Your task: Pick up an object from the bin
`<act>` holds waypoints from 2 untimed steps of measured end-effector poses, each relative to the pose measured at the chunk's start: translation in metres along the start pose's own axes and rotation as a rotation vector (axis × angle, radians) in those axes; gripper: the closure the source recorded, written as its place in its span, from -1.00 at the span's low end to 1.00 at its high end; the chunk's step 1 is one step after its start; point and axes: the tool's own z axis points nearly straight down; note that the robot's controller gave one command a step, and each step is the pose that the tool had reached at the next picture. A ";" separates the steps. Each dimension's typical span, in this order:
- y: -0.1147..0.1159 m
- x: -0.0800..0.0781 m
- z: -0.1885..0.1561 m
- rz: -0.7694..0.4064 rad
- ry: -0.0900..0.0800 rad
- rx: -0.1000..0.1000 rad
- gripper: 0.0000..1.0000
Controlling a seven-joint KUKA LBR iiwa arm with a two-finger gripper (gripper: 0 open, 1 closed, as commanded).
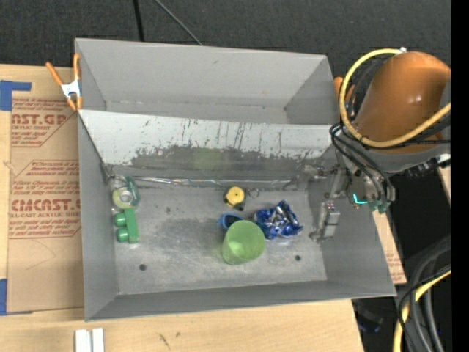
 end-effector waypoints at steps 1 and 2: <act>0.075 0.022 0.074 0.218 -0.001 -0.003 -1.00; 0.060 0.007 0.147 0.329 -0.027 -0.007 -1.00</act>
Offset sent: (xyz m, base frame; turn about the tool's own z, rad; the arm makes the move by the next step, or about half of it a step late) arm -0.0210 0.0722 -0.0720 0.2224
